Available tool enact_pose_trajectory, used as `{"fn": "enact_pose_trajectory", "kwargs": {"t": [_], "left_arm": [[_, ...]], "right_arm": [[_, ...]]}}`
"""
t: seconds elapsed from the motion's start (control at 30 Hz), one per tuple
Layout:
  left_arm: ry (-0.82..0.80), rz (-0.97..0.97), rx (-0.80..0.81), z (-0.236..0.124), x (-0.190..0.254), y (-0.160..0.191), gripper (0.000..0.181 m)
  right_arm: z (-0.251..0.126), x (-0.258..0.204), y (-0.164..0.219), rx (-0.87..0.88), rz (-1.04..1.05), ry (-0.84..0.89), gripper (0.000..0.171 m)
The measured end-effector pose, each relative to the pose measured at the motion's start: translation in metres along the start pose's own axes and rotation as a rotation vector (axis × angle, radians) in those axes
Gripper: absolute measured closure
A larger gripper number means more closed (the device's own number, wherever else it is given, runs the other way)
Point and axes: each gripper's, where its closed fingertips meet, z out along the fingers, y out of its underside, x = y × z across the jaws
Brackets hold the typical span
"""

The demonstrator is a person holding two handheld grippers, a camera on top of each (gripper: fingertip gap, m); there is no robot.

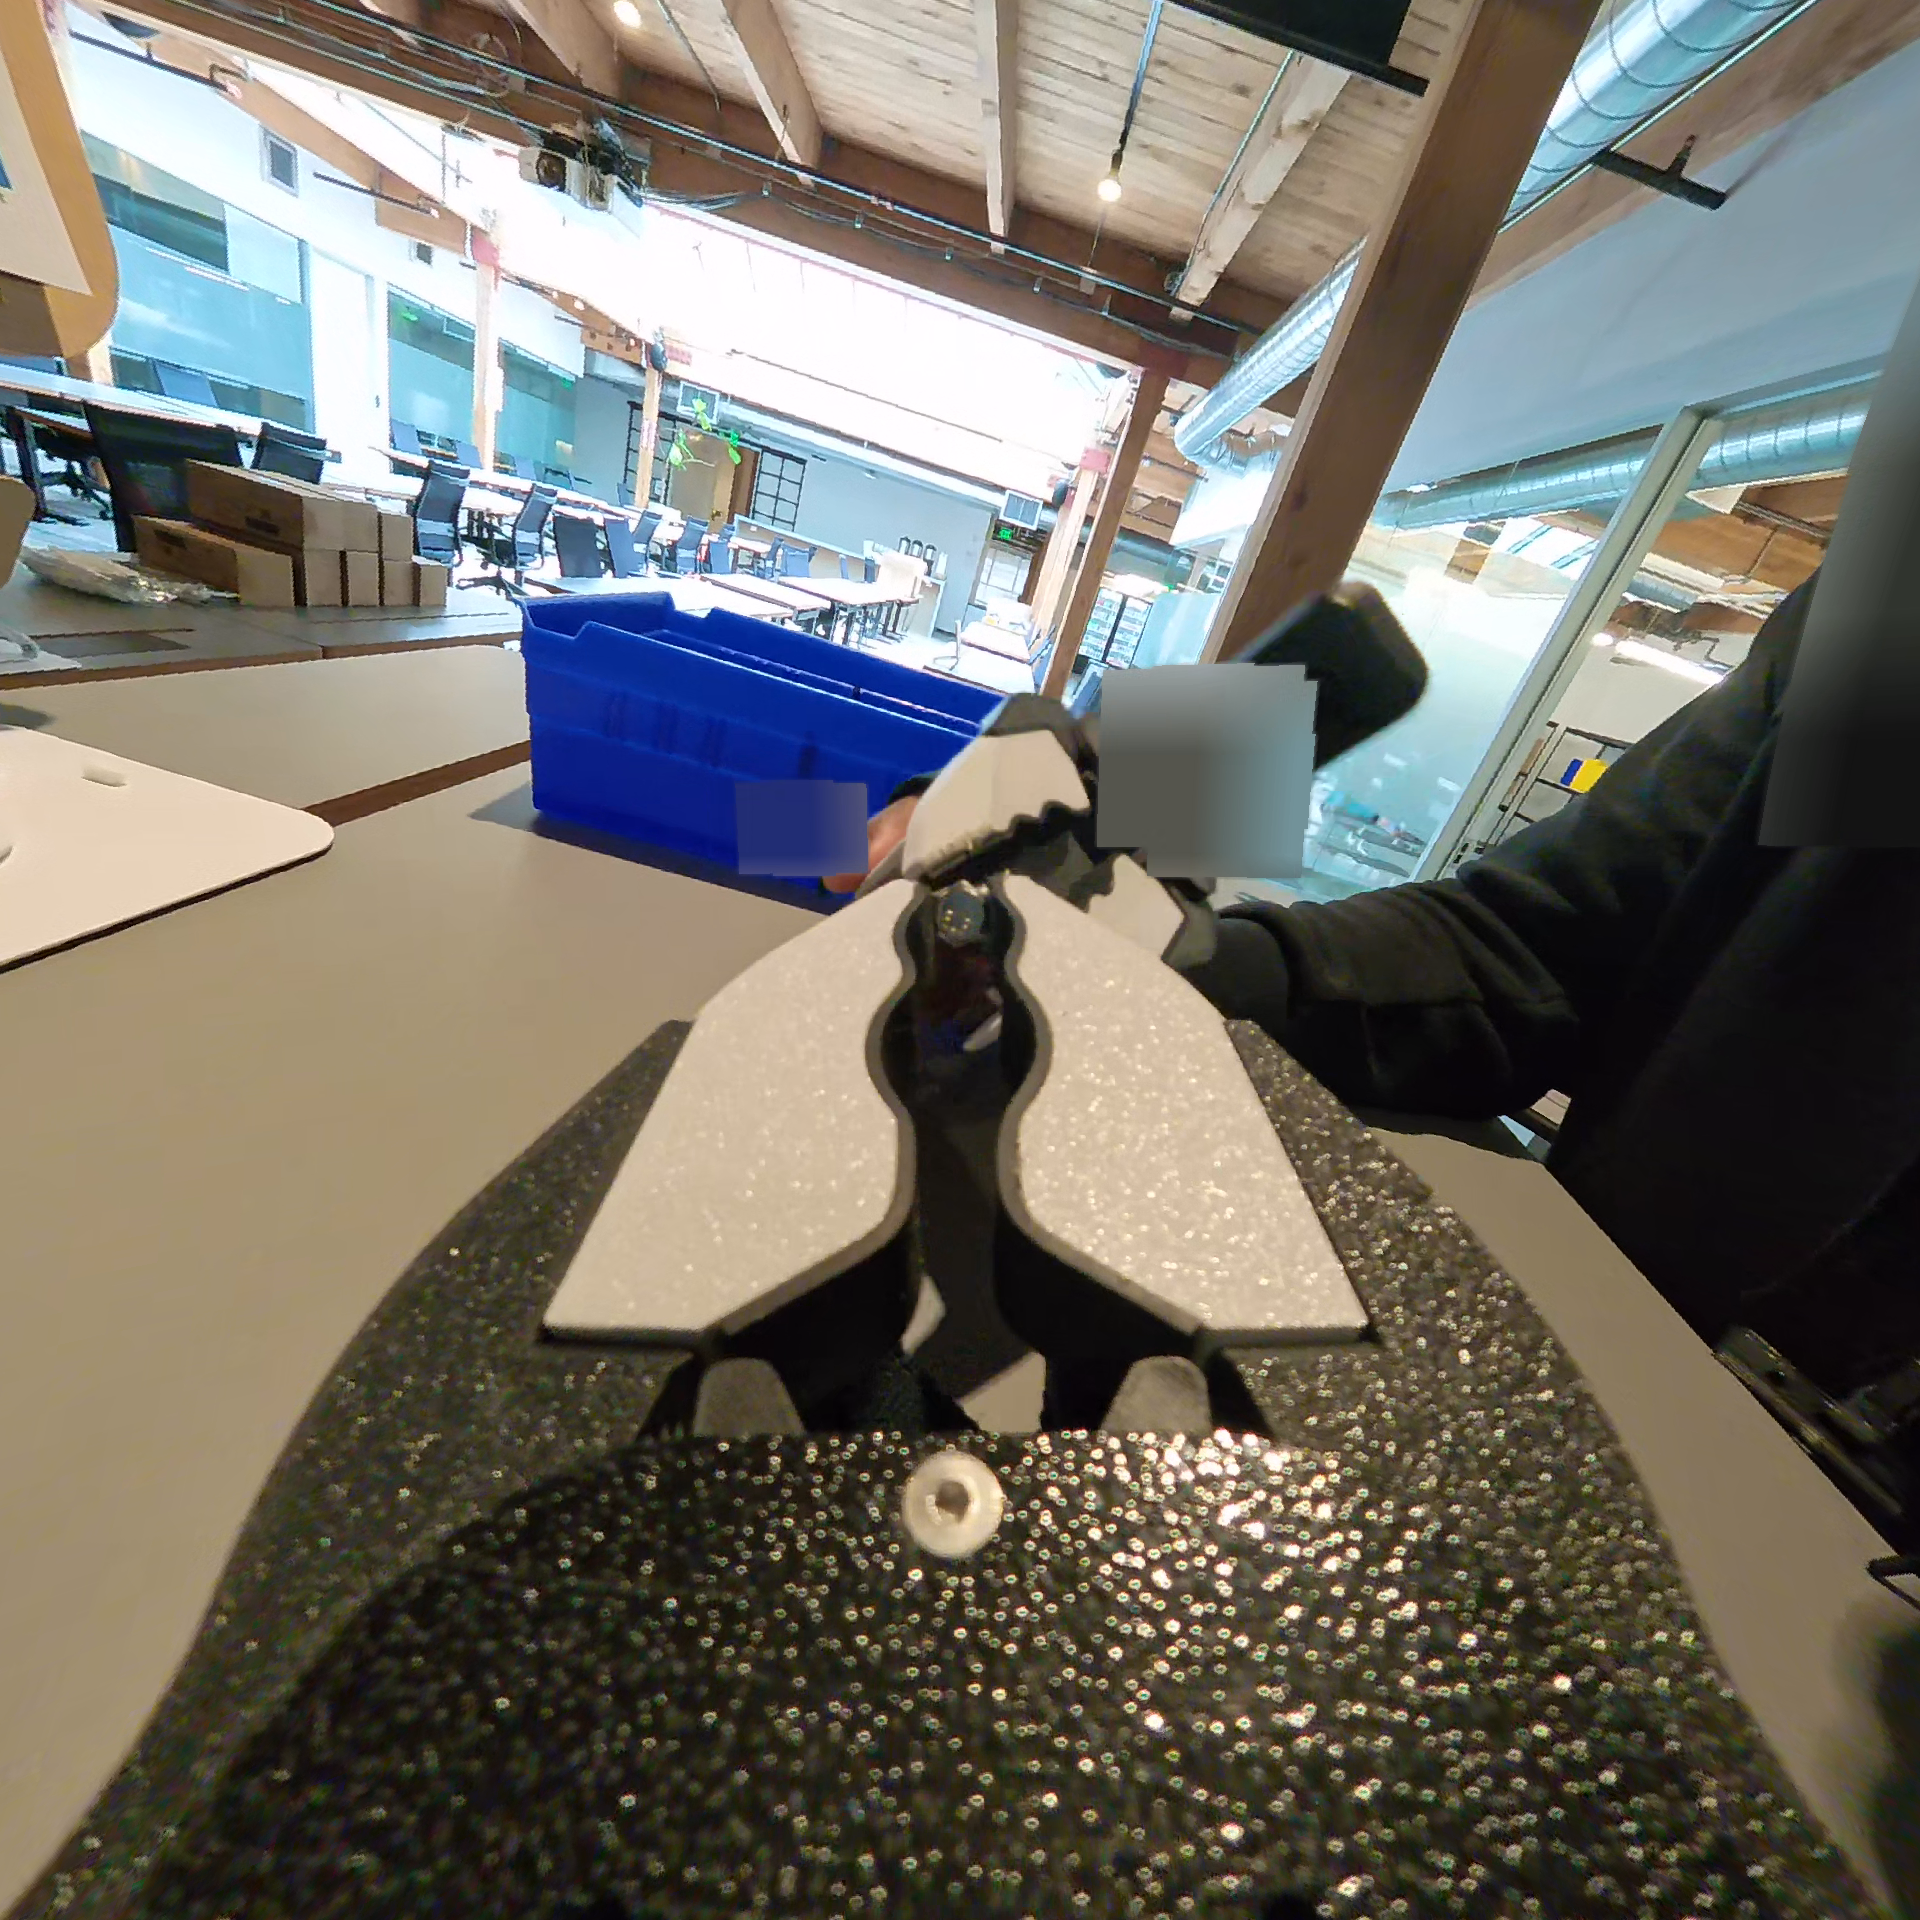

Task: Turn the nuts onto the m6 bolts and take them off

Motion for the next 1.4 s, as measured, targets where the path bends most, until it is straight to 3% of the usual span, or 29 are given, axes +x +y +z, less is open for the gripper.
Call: {"fn": "enact_pose_trajectory", "kwargs": {"t": [0.1, 0.27, 0.47, 0.57, 0.7, 0.77, 0.87, 1.0, 1.17, 1.3, 1.4], "left_arm": [[0.0, 0.001, -0.001, 0.0, 0.0, 0.0, 0.172], [0.002, 0.004, -0.001, 0.0, 0.001, 0.0, 0.172], [0.005, 0.006, 0.0, 0.0, 0.001, 0.0, 0.172], [0.005, 0.005, -0.006, 0.001, 0.001, 0.001, 0.172], [-0.01, -0.003, -0.019, 0.002, -0.001, 0.003, 0.171], [-0.006, -0.003, -0.013, 0.001, -0.001, 0.002, 0.172], [0.0, -0.003, 0.003, 0.0, 0.0, 0.0, 0.172], [0.003, -0.003, 0.006, 0.0, 0.0, -0.001, 0.172], [0.006, 0.0, 0.006, 0.0, 0.001, -0.001, 0.172], [0.005, -0.001, 0.008, 0.0, 0.0, -0.001, 0.172], [0.001, -0.003, 0.006, 0.0, 0.0, -0.001, 0.172]], "right_arm": [[-0.001, -0.001, -0.002, 0.054, 0.229, -0.096, 0.142], [-0.003, 0.0, -0.002, 0.094, 0.462, -0.192, 0.148], [0.001, -0.008, 0.0, 0.069, 0.566, -0.278, 0.16], [0.0, -0.006, 0.001, 0.054, 0.402, -0.201, 0.161], [0.0, 0.004, 0.009, -0.071, -0.116, 0.041, 0.161], [0.001, 0.003, 0.008, -0.088, -0.234, 0.09, 0.161], [0.0, 0.0, 0.003, -0.034, -0.099, 0.038, 0.15], [-0.002, -0.002, -0.003, 0.057, 0.254, -0.106, 0.139], [-0.005, 0.002, -0.007, 0.131, 0.551, -0.22, 0.149], [-0.004, -0.004, -0.005, 0.108, 0.625, -0.288, 0.161], [-0.001, -0.008, 0.0, 0.058, 0.495, -0.255, 0.161]]}}
